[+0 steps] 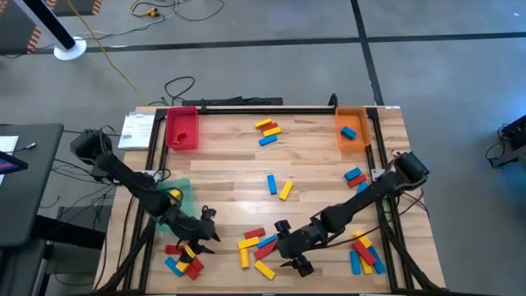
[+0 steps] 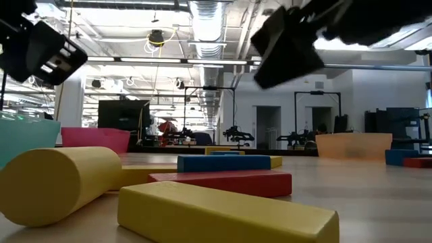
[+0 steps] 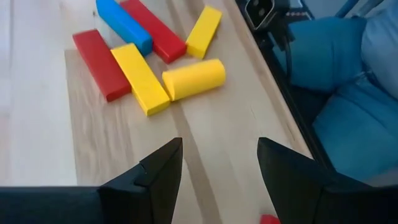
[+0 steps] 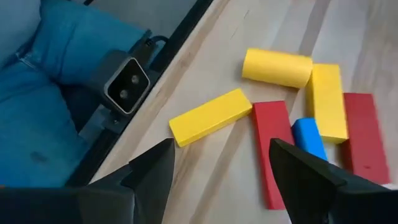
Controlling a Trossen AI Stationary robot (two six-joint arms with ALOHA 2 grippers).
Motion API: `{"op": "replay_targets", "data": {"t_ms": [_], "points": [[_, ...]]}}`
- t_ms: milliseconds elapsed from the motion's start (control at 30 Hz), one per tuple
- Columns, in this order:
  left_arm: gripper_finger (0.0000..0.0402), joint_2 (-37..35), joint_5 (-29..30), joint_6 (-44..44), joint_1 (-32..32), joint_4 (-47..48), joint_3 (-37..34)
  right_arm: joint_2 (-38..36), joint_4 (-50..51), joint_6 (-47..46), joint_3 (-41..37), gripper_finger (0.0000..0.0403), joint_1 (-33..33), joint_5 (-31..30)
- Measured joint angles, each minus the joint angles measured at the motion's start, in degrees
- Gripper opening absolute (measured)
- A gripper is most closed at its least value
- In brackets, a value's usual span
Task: Sort blocks
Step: Put the blue block into the orange bin
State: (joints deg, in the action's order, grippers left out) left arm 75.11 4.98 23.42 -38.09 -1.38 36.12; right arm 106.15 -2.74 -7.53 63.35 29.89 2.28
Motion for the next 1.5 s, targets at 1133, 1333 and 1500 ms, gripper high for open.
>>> {"op": "replay_targets", "data": {"t_ms": [1133,1333,1500], "points": [[0.0204,4.15,-4.48,4.22,-2.38,-4.58,0.29,3.84,-2.38,0.46,0.0,0.0274,-2.96,3.48],[0.0204,4.15,-3.13,3.37,-2.32,-4.67,0.3,3.84,-2.4,0.46,0.0,0.0274,-4.22,3.44],[0.0204,4.15,-2.96,3.18,-2.32,-4.86,0.3,3.84,-2.4,0.52,0.0,0.0274,-4.24,2.22]]}}
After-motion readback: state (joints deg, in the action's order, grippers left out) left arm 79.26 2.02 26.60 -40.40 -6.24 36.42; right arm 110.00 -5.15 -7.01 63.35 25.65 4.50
